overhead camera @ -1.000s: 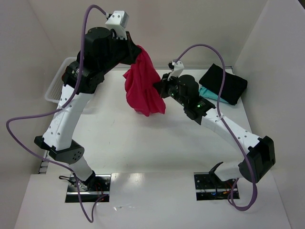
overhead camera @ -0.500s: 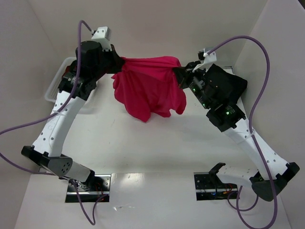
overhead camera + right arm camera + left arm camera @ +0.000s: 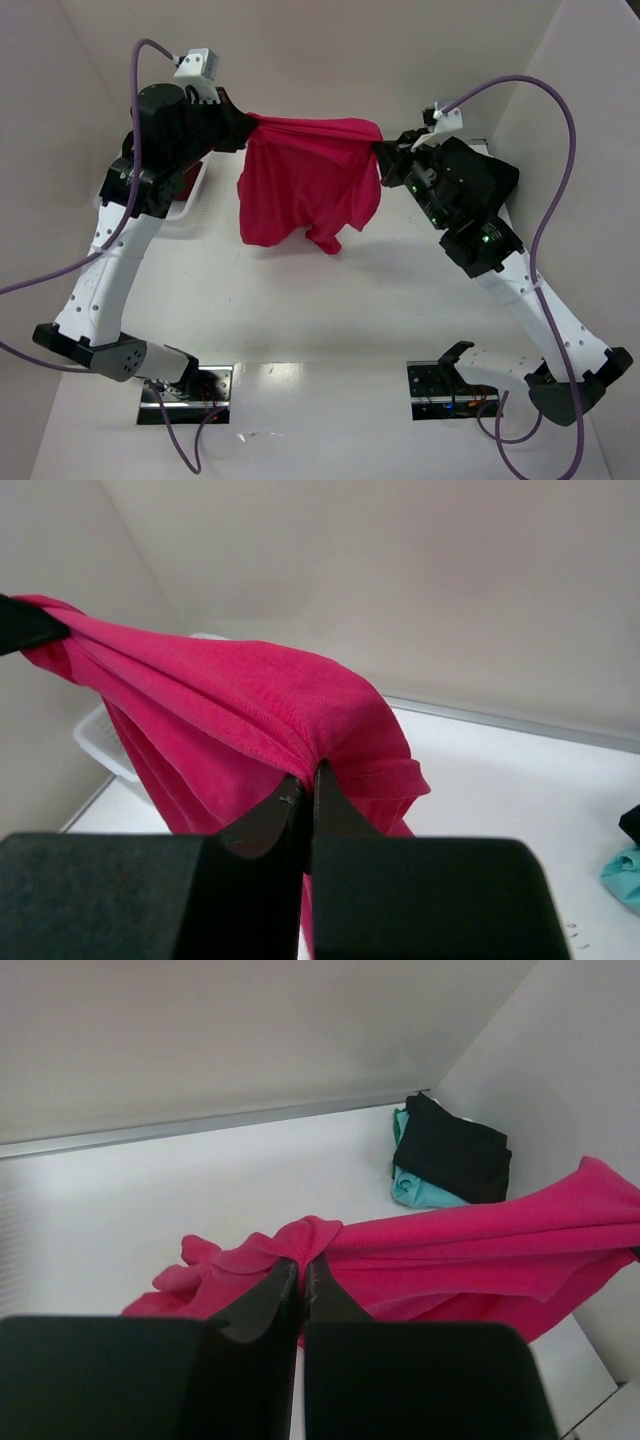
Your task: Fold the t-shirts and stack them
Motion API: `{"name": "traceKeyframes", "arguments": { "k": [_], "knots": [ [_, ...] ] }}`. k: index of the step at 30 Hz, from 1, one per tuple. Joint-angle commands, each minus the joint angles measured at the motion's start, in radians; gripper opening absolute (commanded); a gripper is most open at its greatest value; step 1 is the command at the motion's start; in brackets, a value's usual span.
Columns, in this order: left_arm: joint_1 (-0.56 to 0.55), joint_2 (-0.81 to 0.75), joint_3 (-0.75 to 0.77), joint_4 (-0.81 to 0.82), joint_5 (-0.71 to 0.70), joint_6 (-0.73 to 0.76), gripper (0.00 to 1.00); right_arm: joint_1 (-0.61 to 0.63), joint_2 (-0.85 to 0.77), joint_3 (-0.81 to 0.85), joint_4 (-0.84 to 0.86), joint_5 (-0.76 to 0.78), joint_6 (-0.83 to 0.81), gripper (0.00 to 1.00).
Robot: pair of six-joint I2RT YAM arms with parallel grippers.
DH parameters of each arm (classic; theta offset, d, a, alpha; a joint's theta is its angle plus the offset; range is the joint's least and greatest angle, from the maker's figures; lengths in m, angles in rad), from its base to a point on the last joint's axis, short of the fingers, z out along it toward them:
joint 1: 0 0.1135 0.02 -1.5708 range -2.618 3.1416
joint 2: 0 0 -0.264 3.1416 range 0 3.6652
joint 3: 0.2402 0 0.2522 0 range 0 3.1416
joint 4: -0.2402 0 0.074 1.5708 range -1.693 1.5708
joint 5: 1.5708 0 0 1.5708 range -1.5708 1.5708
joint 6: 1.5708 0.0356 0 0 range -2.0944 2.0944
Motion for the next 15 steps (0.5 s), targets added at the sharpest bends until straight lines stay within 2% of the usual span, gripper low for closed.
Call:
{"name": "traceKeyframes", "arguments": {
  "k": [1,7,15],
  "knots": [
    [0.065,-0.094,-0.003,0.044,-0.183,0.075,0.03,-0.054,-0.111,0.111,-0.007,0.159,-0.053,0.0],
    [0.065,-0.205,-0.043,0.054,-0.15,0.117,0.03,-0.054,-0.161,0.123,-0.043,0.046,-0.043,0.0],
    [0.065,-0.424,-0.001,0.044,-0.099,0.126,0.03,-0.054,-0.265,0.21,-0.109,-0.125,-0.011,0.0]
  ]
}}
